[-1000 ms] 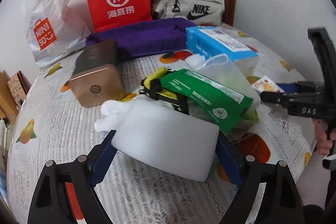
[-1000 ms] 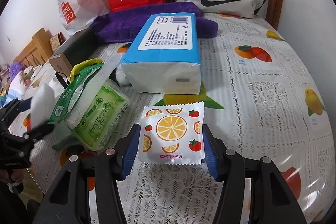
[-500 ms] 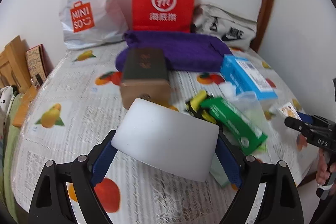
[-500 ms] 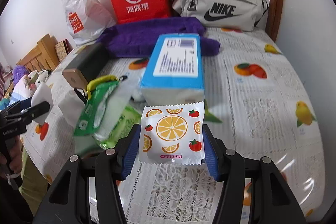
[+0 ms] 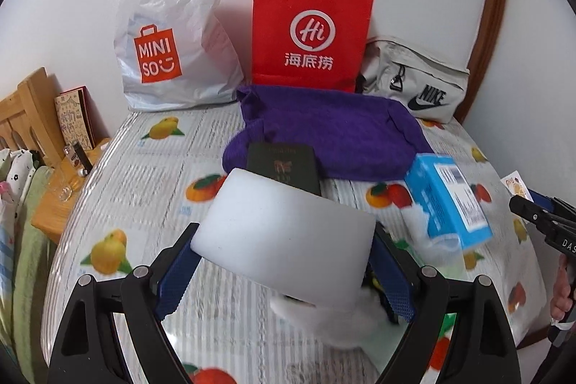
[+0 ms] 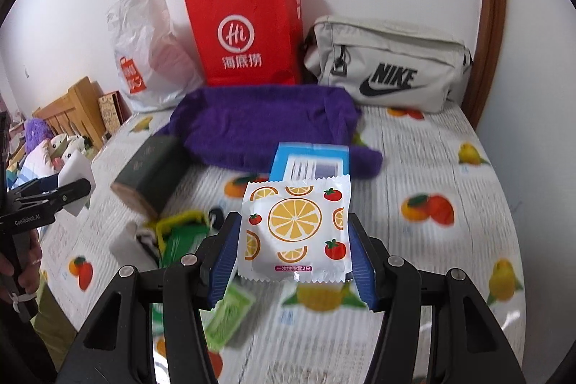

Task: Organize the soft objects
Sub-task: 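Carry the sachet with the right gripper onto the purple towel and release while left places the foam block there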

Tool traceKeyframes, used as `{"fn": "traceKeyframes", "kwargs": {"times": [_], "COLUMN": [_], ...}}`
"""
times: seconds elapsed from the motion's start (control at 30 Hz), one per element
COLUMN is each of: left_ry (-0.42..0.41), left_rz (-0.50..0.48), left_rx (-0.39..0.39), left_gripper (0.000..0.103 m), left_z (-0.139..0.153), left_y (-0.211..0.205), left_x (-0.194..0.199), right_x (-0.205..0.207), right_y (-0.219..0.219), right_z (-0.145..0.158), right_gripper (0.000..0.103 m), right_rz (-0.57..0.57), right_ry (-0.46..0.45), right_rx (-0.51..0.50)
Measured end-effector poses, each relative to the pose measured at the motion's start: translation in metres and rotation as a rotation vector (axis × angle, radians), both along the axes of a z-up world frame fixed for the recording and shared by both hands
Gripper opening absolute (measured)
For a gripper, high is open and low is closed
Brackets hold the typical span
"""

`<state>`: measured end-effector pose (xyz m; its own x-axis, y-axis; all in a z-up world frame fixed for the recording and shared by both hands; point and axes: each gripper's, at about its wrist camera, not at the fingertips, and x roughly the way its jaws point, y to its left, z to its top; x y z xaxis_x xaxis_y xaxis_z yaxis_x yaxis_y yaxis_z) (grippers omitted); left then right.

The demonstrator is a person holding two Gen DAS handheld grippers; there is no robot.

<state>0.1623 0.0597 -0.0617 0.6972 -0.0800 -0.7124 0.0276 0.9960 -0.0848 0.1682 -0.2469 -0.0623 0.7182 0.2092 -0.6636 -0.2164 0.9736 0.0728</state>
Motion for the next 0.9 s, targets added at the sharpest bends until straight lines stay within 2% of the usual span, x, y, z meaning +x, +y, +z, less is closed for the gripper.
{"fn": "traceKeyframes", "kwargs": {"times": [0.37,0.57,0.7,0.9], "left_ry": [0.05,0.079,0.117,0.163], "left_rz": [0.021,0.015,0.001,0.005], "left_rx": [-0.027,-0.024,-0.072,-0.09], "left_gripper": [0.089,0.089,0.089,0.089], "left_z": [0.002,-0.006,-0.017,-0.031], "left_y": [0.001,-0.002,-0.003,-0.007], "left_x": [0.074,0.112,0.144,0.186], "right_x": [0.082,0.13,0.16,0.192], "right_y": [0.009,0.014,0.016,0.018], "right_z": [0.006,-0.004,-0.014,-0.028], "right_gripper": [0.057,0.057,0.057,0.057], "right_rz": [0.031,0.042,0.046,0.051], "right_ry": [0.015,0.041,0.076,0.116], "right_rx": [0.0,-0.001,-0.004,-0.025]}}
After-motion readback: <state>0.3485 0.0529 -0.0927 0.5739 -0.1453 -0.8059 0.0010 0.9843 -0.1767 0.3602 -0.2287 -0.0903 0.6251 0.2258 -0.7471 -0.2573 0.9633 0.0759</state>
